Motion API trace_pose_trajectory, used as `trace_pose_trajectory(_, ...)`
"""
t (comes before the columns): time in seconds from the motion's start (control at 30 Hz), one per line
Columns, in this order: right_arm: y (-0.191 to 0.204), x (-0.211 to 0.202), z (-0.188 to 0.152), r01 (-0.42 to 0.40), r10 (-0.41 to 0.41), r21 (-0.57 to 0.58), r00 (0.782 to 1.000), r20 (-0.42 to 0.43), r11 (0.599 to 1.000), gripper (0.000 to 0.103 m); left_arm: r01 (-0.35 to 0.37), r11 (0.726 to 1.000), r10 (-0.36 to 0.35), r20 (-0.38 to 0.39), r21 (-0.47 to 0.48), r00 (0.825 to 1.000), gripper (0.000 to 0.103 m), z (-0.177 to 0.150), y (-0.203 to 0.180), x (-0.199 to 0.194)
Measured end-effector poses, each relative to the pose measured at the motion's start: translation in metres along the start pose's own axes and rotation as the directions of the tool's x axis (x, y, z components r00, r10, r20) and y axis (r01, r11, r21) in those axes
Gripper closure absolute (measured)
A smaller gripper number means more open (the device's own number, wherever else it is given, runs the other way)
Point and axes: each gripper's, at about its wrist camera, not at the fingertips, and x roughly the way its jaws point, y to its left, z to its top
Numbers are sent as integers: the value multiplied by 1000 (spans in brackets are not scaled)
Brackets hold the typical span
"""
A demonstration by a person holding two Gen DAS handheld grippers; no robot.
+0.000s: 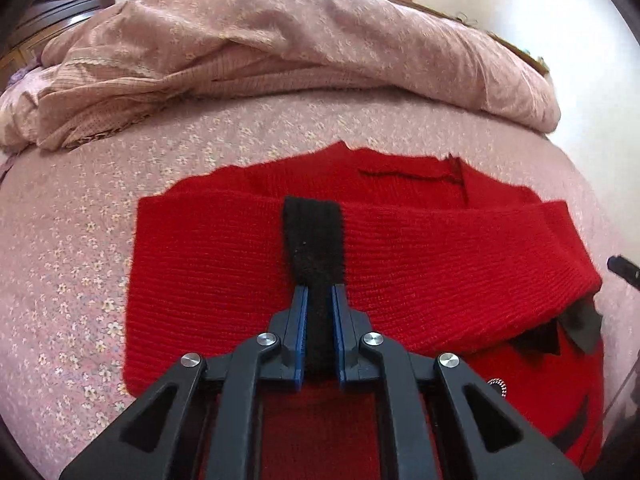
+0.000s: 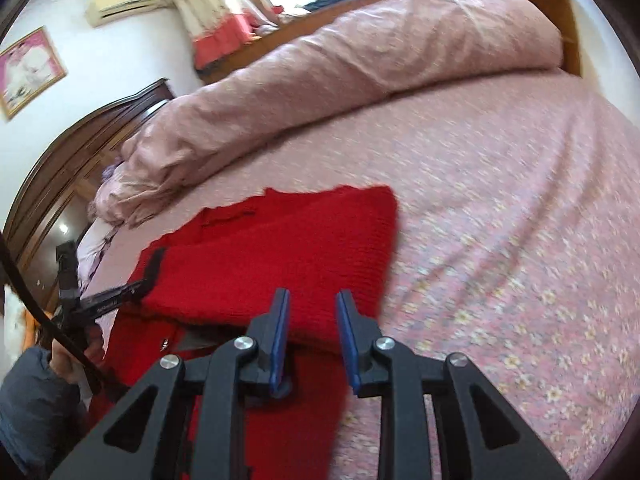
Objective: Fold small clothes
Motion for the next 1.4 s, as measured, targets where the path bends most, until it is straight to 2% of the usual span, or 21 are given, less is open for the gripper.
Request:
trace_pose_trajectory(0.13, 14, 5, -1, 2, -2, -46, 1000, -14, 999, 77, -18, 1000, 17, 26, 11, 1000, 99, 4, 3, -8)
trace_pose_trajectory(0.3, 11, 20, -6, 36, -38, -32, 997, -61, 999, 77, -46, 999, 46, -1, 14, 999, 98, 2, 7, -4)
trace_pose_trajectory(0.33, 8, 25, -7, 65, -67, -27, 994, -82, 998, 78, -56, 998, 57, -16, 23, 998, 96, 1, 7, 0)
trace_pose_trajectory(0.4, 0, 43, -15, 158, -160, -25, 972, -173, 987, 81, -83, 996, 84, -19, 44, 996, 94, -2, 4, 5)
trace_pose_trajectory(0.43, -1, 46, -17, 165, -167, -29, 970, -178, 986, 81, -94, 994, 95, -13, 58, 995, 94, -3, 2, 5)
trace_pose_trajectory(0.57, 8, 42, -11, 183, -189, -55, 970, -156, 982, 80, -106, 992, 107, -10, 69, 994, 93, -2, 0, 3)
trace_pose_trajectory(0.67, 19, 35, -6, 134, -141, -66, 985, -103, 989, 78, -107, 992, 108, -11, 60, 994, 93, -2, 1, -1)
trace_pose_trajectory(0.73, 23, 34, -4, 123, -131, -84, 987, -89, 989, 79, -103, 994, 104, -15, 48, 995, 93, -1, 3, -4)
trace_pose_trajectory(0.8, 25, 39, -4, 143, -153, -95, 982, -108, 985, 79, -93, 995, 94, -28, 30, 995, 93, -1, 6, -5)
trace_pose_trajectory(0.87, 20, 51, -7, 190, -202, -84, 964, -175, 978, 80, -88, 996, 89, -36, 19, 995, 93, -1, 8, -7)
trace_pose_trajectory(1.0, 17, 47, -3, 177, -182, -50, 970, -162, 983, 80, -98, 995, 98, -34, 5, 995, 90, -1, 15, -15)
trace_pose_trajectory(1.13, 9, 38, -6, 157, -161, -35, 977, -142, 987, 79, -94, 996, 94, -19, -11, 995, 83, -2, 26, -27)
trace_pose_trajectory(1.2, 5, 34, -10, 149, -152, -31, 979, -133, 988, 72, -77, 997, 77, -16, -26, 997, 83, -5, 33, -32)
trace_pose_trajectory(1.27, 2, 26, -13, 131, -131, -9, 984, -122, 991, 44, -66, 997, 66, -8, -47, 998, 83, -11, 43, -39)
trace_pose_trajectory(1.33, -4, 15, -18, 106, -102, 33, 989, -104, 994, 37, -63, 997, 63, -2, -52, 998, 83, -19, 51, -47)
trace_pose_trajectory(1.4, -13, 1, -27, 84, -76, 94, 993, -86, 992, 36, -61, 997, 62, 7, -42, 998, 83, -28, 57, -56)
